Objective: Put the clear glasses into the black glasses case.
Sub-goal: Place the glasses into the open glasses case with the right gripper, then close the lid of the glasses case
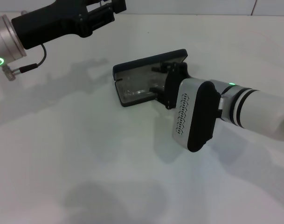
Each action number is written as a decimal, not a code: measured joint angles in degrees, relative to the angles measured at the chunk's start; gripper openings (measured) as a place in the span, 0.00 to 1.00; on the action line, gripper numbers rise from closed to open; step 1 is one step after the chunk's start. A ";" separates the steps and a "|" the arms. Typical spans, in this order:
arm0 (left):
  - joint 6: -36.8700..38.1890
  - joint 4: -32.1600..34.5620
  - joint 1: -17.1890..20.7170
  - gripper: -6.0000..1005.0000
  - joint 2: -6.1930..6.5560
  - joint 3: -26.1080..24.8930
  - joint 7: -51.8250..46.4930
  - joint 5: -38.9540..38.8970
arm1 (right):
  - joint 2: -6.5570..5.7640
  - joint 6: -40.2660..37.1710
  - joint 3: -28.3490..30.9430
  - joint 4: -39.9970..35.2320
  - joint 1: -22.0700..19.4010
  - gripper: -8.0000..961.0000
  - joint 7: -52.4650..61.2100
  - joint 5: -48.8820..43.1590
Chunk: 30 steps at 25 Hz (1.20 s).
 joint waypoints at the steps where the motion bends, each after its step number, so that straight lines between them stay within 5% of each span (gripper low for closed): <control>1: 0.01 0.01 0.02 0.50 0.00 0.00 0.02 0.00 | 0.00 -0.92 0.25 -0.21 -0.05 0.41 0.00 0.01; 3: 0.01 0.02 0.06 0.50 0.00 0.00 0.10 0.05 | 0.00 -1.63 0.38 -0.27 -0.08 0.49 -0.02 0.01; 8: 0.01 0.03 0.14 0.50 0.19 0.00 0.25 0.10 | -0.04 -5.31 0.90 -1.38 -0.39 0.48 0.21 0.21; 11: 0.01 0.03 0.28 0.50 0.26 0.00 0.41 0.11 | -0.13 -13.94 5.53 -3.83 -1.43 0.48 0.39 0.98; 16: -0.16 0.03 0.45 0.50 -0.13 -0.07 1.63 -0.14 | -0.26 -40.36 21.99 -6.29 -2.58 0.48 -1.05 5.50; 20: -2.21 -0.08 0.50 0.50 -0.61 -0.05 2.41 -0.14 | -0.36 -57.19 37.89 -1.46 -2.33 0.48 -5.75 13.60; 30: -20.45 -7.09 -3.29 0.50 -0.84 3.71 3.13 0.30 | -0.56 -75.15 67.55 21.03 -2.42 0.49 -16.40 34.31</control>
